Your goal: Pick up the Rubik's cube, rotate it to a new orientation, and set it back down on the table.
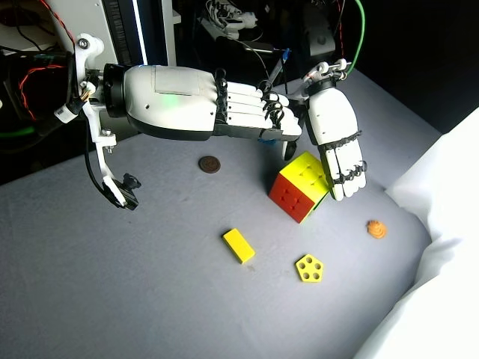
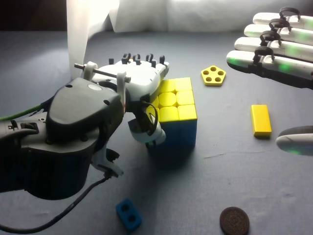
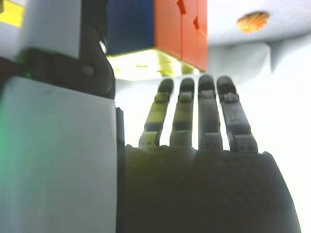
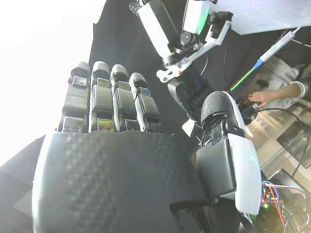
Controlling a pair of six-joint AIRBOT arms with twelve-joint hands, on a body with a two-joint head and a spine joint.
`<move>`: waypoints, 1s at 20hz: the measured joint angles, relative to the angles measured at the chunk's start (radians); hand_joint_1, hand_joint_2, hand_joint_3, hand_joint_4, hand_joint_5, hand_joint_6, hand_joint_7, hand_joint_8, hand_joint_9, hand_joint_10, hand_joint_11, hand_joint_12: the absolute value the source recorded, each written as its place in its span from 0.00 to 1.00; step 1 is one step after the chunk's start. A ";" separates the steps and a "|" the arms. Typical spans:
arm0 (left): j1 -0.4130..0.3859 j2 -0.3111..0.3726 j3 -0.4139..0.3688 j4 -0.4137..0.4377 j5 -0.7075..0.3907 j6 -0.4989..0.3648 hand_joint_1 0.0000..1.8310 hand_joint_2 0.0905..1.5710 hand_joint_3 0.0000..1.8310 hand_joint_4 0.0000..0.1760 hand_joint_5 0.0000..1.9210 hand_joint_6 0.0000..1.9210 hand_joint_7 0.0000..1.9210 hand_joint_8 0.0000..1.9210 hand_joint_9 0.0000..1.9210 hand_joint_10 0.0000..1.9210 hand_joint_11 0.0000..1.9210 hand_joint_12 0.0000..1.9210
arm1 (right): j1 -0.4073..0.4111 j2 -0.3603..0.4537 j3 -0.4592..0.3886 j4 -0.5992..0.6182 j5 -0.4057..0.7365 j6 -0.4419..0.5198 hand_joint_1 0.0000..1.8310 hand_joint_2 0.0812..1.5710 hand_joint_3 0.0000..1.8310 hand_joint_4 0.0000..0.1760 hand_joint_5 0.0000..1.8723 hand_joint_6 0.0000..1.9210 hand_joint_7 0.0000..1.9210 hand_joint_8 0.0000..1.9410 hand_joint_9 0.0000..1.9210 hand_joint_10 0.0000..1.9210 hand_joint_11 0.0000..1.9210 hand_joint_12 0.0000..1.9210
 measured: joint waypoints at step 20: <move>0.012 -0.050 0.077 -0.039 0.018 0.015 0.56 0.58 0.00 0.00 0.00 0.00 0.00 0.00 0.00 0.00 0.00 0.00 | 0.000 0.000 0.000 0.000 0.000 -0.001 0.00 0.80 0.00 0.00 0.00 0.00 0.02 0.00 0.01 0.00 0.00 0.00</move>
